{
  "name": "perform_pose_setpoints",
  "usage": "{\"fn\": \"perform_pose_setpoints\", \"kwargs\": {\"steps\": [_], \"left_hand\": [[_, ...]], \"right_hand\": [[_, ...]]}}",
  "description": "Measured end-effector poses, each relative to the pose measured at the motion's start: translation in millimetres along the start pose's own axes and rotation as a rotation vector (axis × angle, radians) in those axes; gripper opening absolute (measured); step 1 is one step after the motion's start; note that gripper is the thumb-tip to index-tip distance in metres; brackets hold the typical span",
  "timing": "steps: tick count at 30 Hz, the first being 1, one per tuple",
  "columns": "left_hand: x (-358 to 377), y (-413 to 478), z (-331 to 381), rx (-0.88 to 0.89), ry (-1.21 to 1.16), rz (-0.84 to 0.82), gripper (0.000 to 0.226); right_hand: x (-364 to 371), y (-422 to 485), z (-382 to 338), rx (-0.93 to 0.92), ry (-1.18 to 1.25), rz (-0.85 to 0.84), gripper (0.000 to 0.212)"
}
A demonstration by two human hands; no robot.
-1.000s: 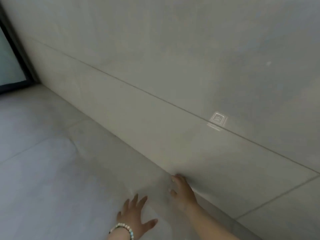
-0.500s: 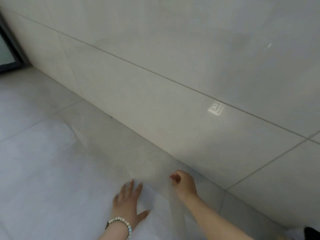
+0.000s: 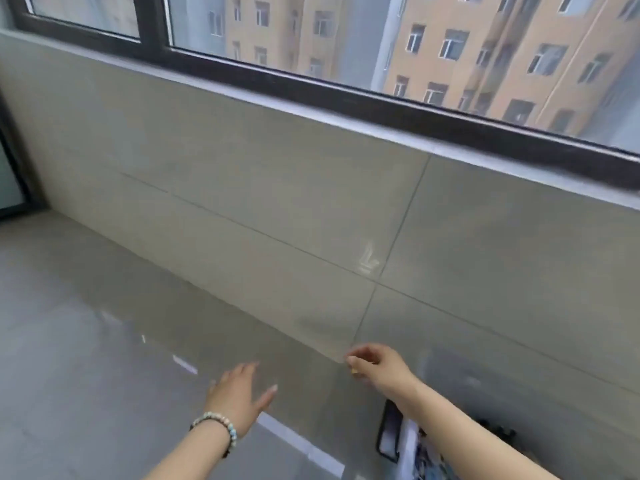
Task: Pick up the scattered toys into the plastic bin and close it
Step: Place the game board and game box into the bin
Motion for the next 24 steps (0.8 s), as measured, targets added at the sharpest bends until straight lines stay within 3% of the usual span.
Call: {"fn": "perform_pose_setpoints", "kwargs": {"steps": [4, 6, 9, 12, 16, 24], "left_hand": [[-30.6, -74.0, 99.1, 0.185, 0.027, -0.207, 0.061], [-34.7, -104.8, 143.0, 0.240, -0.002, -0.292, 0.058], [-37.0, -140.0, 197.8, 0.273, -0.094, -0.310, 0.053], [-32.4, -173.0, 231.4, 0.296, -0.158, -0.295, 0.050], [-27.1, -206.4, 252.3, 0.306, -0.221, -0.306, 0.049], [-69.5, -236.5, 289.9, 0.451, -0.197, -0.224, 0.049]], "right_hand": [[-94.1, -121.6, 63.3, 0.275, 0.166, 0.247, 0.009], [-133.1, -166.6, 102.7, 0.408, 0.311, 0.364, 0.020], [-175.4, -223.4, 127.4, 0.446, 0.541, 0.463, 0.038], [-203.7, -267.6, 142.9, 0.423, 0.697, 0.461, 0.044], [-232.0, -327.2, 136.6, 0.398, 0.472, 0.344, 0.042], [-274.0, -412.8, 72.5, 0.289, -0.002, 0.329, 0.052]]}}
Point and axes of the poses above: each hand's wrist, its own y-axis towards the middle knuckle, its own x-axis out of the palm, z = x × y, the point moved 5 cm from there along y, towards the middle knuckle, and after that the axes turned 4 degrees about x, right-handed, at the moved point
